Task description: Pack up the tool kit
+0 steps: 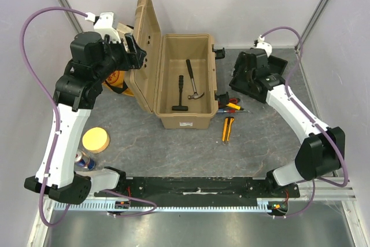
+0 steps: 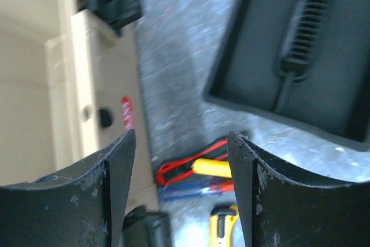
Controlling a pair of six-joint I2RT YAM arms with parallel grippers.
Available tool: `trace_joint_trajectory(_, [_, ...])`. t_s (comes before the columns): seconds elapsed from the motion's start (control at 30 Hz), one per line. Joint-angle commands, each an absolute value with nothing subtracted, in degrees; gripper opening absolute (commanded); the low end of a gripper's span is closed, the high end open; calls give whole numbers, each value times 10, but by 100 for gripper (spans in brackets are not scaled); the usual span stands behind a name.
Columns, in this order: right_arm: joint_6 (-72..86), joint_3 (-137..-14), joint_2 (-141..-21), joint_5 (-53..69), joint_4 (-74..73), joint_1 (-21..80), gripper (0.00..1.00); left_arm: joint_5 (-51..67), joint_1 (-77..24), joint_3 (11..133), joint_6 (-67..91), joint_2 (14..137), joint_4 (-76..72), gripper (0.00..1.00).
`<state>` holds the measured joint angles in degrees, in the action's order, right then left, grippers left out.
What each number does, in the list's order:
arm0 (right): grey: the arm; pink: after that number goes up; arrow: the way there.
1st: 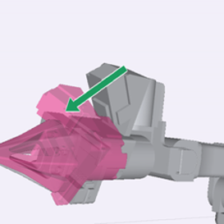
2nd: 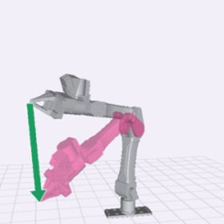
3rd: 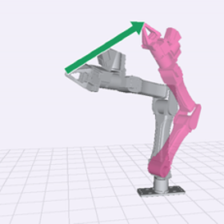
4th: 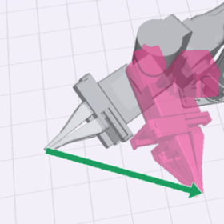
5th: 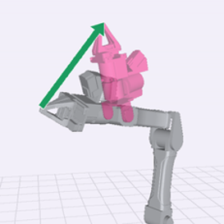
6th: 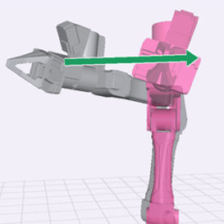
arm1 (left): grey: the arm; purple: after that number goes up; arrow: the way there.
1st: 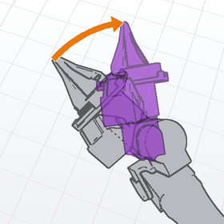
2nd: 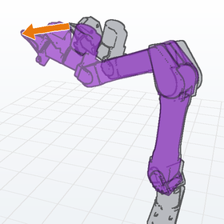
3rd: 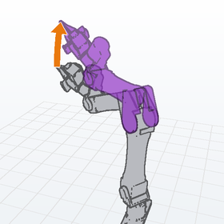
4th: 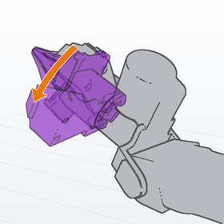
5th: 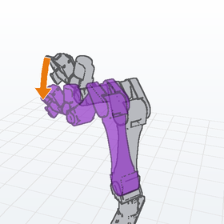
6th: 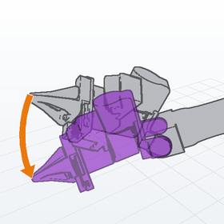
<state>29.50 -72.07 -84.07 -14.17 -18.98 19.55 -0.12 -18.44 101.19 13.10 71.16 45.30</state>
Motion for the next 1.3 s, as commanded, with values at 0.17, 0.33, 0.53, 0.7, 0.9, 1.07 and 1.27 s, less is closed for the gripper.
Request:
trace_joint_trajectory(0.17, [311, -804, -988, -339, -243, 131, 68, -13, -184, 1024, 98, 697, 439, 76])
trace_joint_trajectory(0.33, [315, -866, -1088, -359, -243, 121, 65, -11, -183, 1006, 108, 690, 425, 76])
trace_joint_trajectory(0.53, [313, -908, -1162, -379, -243, 106, 63, -19, -181, 988, 113, 687, 425, 76])
trace_joint_trajectory(0.7, [296, -929, -1208, -381, -240, 96, 63, -31, -184, 989, 113, 690, 425, 76])
trace_joint_trajectory(0.9, [272, -929, -1229, -322, -207, 80, 62, -33, -184, 992, 111, 696, 425, 76])
trace_joint_trajectory(1.07, [268, -928, -1238, -308, -192, 64, 49, -38, -183, 990, 111, 697, 425, 76])
trace_joint_trajectory(1.27, [243, -918, -1217, -338, -165, 60, 0, -43, -183, 991, 114, 695, 425, 76])
